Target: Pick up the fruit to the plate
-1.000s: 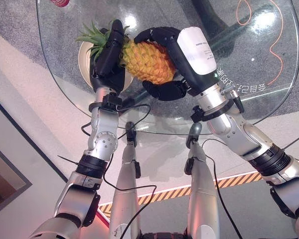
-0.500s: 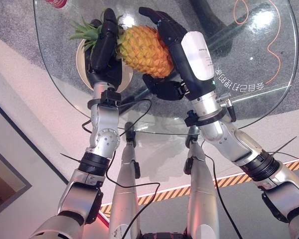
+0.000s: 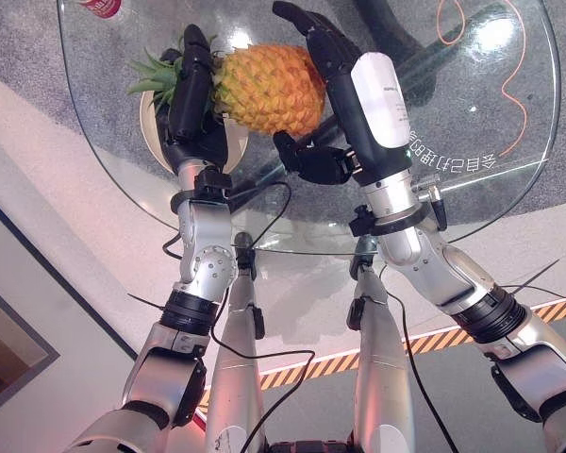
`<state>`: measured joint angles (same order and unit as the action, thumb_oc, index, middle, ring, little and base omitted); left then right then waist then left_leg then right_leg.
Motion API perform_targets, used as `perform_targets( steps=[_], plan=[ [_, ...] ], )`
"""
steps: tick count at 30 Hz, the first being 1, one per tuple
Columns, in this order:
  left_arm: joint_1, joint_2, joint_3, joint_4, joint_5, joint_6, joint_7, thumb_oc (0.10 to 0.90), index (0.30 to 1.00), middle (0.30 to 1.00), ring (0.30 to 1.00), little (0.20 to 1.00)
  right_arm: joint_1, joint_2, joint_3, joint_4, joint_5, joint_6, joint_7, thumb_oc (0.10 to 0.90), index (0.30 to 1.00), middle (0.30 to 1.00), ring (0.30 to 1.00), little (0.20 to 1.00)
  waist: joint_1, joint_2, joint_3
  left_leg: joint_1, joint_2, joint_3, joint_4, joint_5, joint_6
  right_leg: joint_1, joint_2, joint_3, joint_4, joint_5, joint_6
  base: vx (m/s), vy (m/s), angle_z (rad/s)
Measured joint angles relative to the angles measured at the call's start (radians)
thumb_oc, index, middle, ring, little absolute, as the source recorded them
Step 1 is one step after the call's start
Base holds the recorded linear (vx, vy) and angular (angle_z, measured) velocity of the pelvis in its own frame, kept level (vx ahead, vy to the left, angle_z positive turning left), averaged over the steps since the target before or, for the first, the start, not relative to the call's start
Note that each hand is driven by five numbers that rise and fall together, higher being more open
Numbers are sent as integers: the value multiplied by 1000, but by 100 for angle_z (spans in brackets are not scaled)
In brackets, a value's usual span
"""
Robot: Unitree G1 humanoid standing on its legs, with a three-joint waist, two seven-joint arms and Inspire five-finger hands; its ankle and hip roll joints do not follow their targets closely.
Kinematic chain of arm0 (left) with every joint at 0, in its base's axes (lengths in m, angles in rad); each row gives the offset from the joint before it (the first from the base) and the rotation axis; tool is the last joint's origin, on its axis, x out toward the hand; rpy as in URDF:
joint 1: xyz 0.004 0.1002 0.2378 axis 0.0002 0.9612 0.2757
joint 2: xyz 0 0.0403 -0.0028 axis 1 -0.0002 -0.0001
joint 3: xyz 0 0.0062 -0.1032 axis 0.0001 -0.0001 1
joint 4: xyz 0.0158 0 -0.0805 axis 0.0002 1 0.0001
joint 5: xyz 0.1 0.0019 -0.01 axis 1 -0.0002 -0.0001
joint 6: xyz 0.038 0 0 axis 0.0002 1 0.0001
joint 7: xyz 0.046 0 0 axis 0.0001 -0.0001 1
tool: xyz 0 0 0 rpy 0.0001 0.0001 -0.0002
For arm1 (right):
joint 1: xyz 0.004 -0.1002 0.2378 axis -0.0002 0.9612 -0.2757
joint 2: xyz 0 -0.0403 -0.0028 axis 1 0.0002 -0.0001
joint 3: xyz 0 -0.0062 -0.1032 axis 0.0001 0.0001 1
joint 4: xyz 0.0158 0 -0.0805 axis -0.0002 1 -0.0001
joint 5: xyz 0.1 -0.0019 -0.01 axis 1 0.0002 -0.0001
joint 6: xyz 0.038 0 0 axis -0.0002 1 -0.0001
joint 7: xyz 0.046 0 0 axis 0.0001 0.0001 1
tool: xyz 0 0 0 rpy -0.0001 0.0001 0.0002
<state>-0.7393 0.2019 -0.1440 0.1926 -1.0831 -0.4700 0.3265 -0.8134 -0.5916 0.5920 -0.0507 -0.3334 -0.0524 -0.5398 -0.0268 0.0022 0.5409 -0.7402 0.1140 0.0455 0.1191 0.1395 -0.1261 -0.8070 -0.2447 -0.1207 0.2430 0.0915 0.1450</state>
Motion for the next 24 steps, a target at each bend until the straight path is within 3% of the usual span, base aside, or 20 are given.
perform_targets(
  steps=[14, 24],
  plan=[
    [2, -63, 6, -26, -6, -126, 41, 100, 300, 300, 300, 200, -12, 41, -19, 0, -13, -1, -31, 800, 900, 900, 900, 900, 7, 0, 0, 0, 0, 0, 0, 0, 0, 0, 0, 0, 0, 0, 0, 0, 0, 0],
    [12, -77, 8, -65, -6, -170, 58, 100, 300, 300, 300, 200, -17, 50, -26, -14, -18, -2, -32, 800, 900, 900, 900, 900, 18, 0, 0, 0, 0, 0, 0, 0, 0, 0, 0, 0, 0, 0, 0, 0, 0, 0]
  ],
)
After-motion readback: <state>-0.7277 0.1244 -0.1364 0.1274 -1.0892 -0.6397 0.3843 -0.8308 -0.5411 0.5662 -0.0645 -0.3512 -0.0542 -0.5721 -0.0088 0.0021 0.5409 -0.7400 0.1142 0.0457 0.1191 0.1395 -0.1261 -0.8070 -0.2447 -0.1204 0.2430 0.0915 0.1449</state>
